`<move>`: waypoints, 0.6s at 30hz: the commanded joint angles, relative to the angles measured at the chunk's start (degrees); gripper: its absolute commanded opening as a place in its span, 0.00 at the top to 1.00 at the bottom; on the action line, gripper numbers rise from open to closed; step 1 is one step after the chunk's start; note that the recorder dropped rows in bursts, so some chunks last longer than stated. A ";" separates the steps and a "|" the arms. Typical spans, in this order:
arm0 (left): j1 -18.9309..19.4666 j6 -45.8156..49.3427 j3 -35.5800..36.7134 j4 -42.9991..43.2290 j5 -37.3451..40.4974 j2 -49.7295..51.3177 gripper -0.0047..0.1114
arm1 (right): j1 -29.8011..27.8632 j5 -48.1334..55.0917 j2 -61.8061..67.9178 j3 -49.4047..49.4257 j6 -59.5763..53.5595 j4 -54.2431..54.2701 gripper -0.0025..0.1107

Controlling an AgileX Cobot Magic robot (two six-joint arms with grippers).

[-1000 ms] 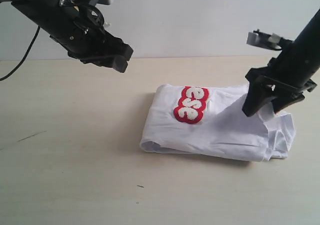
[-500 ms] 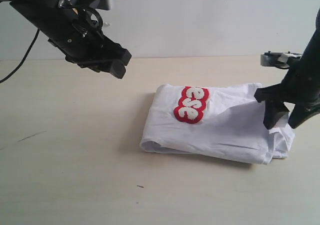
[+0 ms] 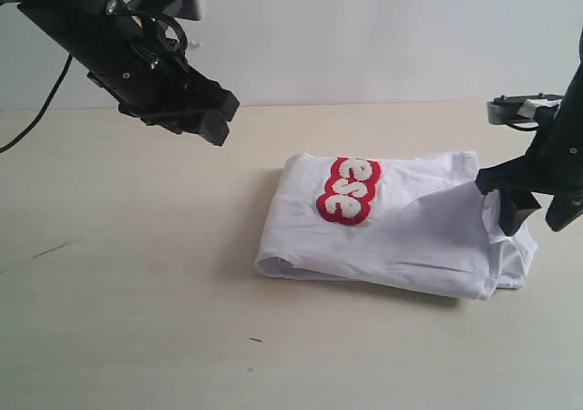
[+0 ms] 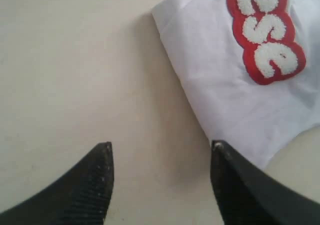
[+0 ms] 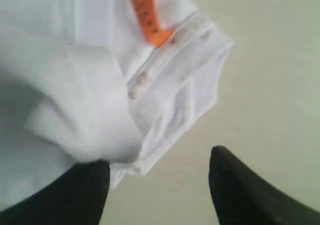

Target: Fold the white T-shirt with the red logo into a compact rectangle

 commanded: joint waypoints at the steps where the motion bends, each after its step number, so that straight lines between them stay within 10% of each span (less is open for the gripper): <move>1: 0.06 0.26 0.29 -0.21 -0.34 -0.54 0.48 | -0.21 -5.42 0.42 -0.05 3.19 -4.24 0.48; 18: 0.06 0.37 0.29 -0.21 0.08 -0.54 0.48 | -0.09 2.46 -9.96 2.93 -15.15 18.13 0.48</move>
